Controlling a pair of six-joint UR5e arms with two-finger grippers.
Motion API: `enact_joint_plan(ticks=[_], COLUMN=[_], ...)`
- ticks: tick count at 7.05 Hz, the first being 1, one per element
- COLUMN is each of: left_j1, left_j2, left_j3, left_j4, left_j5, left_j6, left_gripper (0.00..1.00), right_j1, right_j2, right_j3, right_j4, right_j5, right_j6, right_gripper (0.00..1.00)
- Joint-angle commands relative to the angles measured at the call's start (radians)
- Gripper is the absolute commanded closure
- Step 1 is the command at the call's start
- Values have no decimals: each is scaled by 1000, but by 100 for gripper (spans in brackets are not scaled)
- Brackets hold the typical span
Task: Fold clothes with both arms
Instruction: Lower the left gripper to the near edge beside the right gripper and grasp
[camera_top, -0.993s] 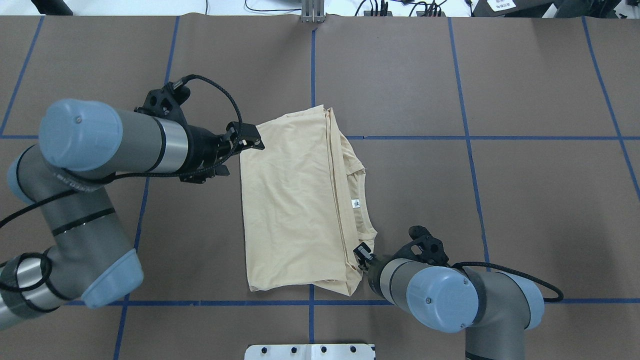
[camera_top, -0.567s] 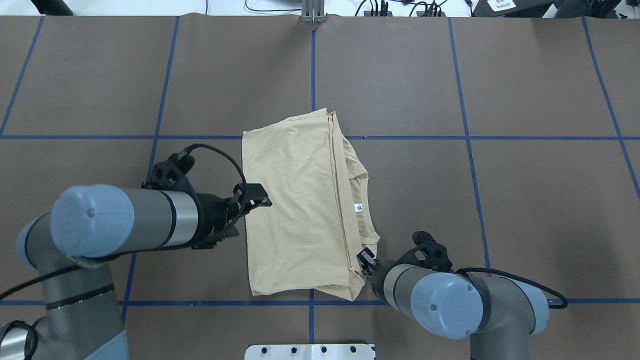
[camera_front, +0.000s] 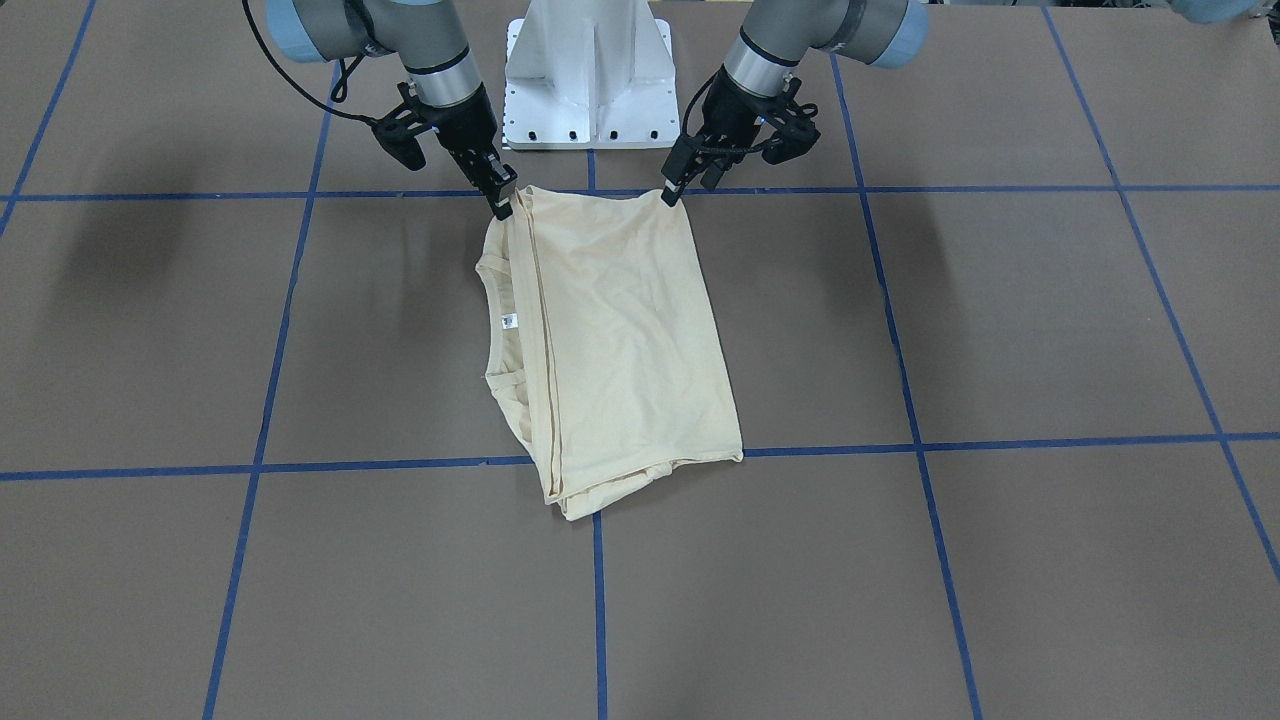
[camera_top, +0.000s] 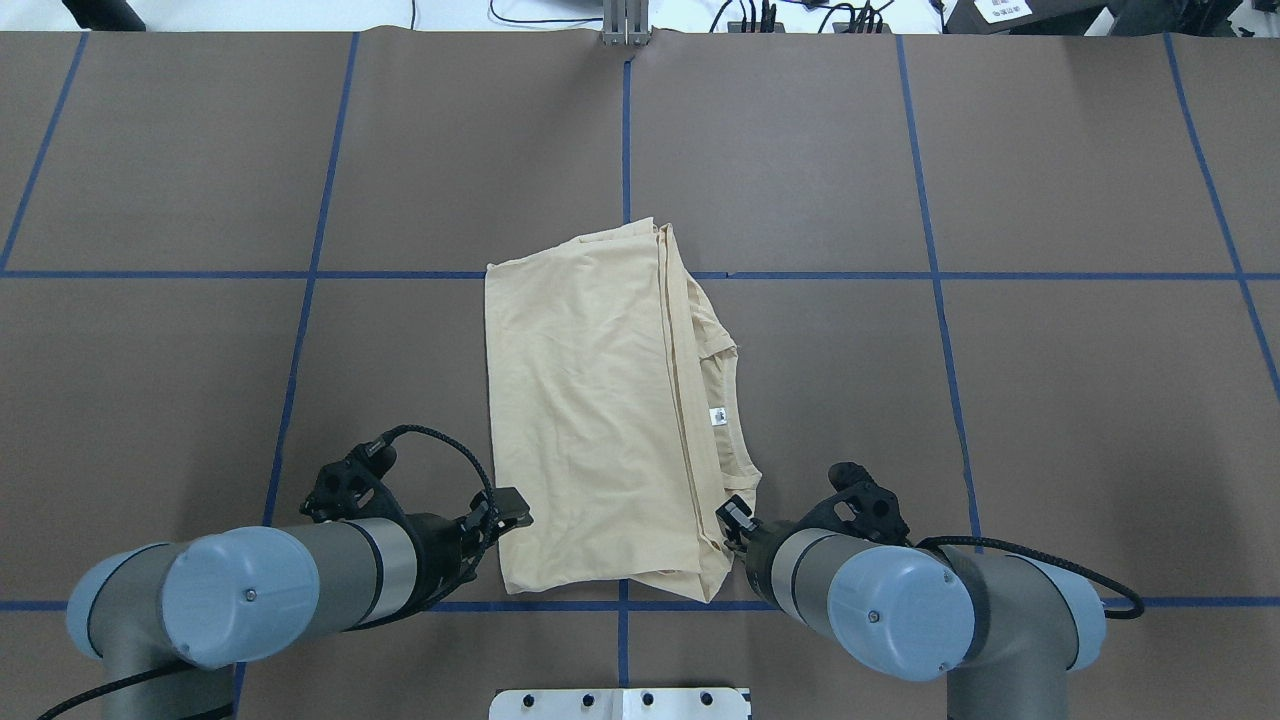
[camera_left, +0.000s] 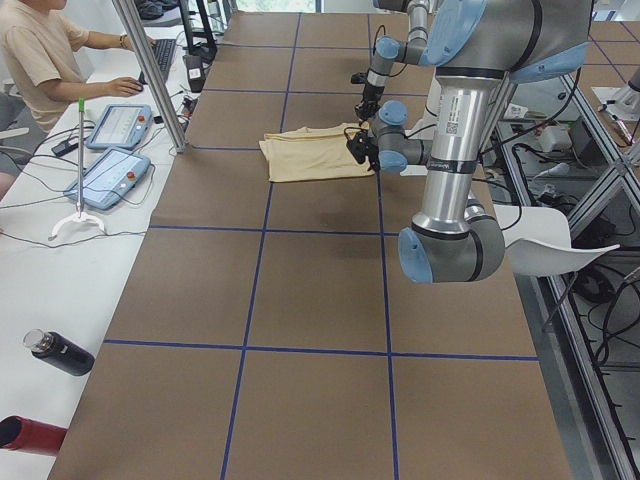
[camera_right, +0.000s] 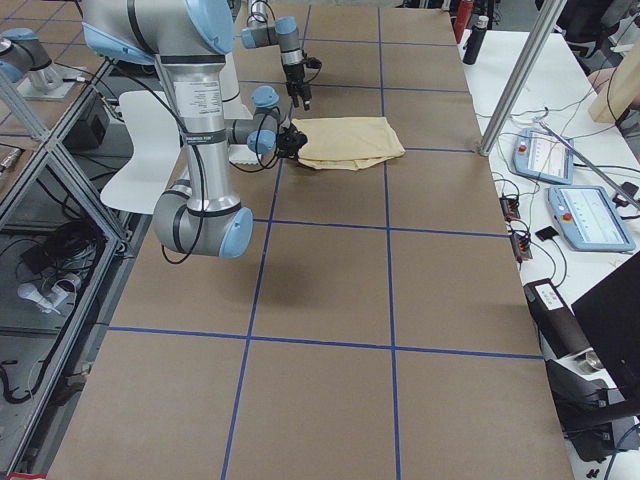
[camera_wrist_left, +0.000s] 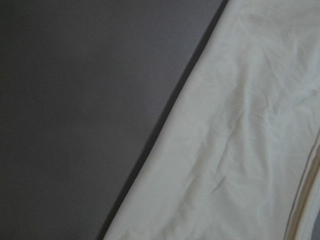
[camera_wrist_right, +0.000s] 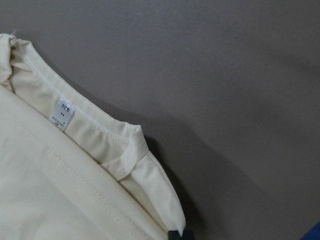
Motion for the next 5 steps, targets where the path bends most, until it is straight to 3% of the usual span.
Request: enact_joint_plan(ticks=[1, 2, 5], left_j1=[38, 45, 46], left_j2=[-5, -19, -40], left_j3=[22, 31, 78], left_j4=[-3, -3, -11], left_j5=[2, 2, 2], left_j6=[-13, -11, -4], left_gripper=[16, 22, 29], right_j1=[0, 0, 0], right_j2=[-1, -1, -2], right_j3=[2, 3, 2], right_j4=[0, 0, 0], right_j5=[0, 0, 0], right_j6=[0, 0, 0], right_gripper=[100, 100, 100])
